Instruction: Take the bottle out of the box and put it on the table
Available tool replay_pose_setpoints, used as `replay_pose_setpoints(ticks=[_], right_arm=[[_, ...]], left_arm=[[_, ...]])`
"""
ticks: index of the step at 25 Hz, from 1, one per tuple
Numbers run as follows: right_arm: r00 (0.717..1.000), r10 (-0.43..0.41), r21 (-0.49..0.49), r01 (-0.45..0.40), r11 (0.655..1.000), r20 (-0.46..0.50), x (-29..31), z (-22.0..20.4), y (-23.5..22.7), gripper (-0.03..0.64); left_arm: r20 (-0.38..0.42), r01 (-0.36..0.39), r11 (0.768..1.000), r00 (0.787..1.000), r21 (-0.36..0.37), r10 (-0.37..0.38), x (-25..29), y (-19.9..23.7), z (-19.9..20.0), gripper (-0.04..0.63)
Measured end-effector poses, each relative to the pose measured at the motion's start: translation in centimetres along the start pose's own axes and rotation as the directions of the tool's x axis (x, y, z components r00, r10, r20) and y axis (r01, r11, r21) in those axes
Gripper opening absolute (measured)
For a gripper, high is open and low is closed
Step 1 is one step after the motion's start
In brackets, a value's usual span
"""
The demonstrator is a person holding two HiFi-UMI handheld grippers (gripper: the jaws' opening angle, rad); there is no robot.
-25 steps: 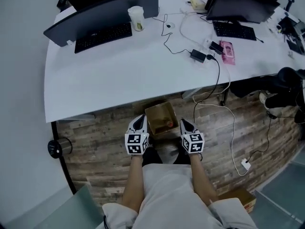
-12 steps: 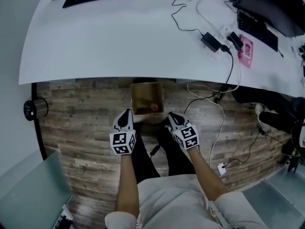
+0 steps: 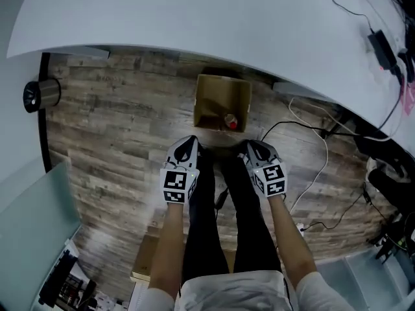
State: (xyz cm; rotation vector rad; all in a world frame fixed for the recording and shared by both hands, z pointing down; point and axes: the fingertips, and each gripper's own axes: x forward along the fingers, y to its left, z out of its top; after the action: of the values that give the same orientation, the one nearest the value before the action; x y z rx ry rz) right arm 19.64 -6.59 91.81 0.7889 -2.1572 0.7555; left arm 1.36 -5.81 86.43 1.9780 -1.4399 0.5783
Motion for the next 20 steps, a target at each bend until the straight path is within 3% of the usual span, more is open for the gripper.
replay_pose_setpoints(ticks=[6,14,20], right_arm=[[0.998,0.024,-0.052,-0.028,0.998,-0.06,5.9,-4.7,-0.3,0.044],[0.988,0.018,-0.118,-0.037,0.992,-0.151,13.4,-10.1,-2.8,0.164],[0.97,-0.012,-0.231,-0.045,0.972,-0.242,19.1,-13.5,-3.4,0.193]], left_arm=[[-0.048,0.038,0.999,0.998,0.027,-0.036,3.8,1.0,-6.5,0.014],[-0.036,0.079,0.996,0.996,0.045,-0.077,9.6,1.1,-11.3,0.014],[-0.025,0.084,0.996,0.996,0.025,-0.084,12.5,2.0,-14.6,0.014]])
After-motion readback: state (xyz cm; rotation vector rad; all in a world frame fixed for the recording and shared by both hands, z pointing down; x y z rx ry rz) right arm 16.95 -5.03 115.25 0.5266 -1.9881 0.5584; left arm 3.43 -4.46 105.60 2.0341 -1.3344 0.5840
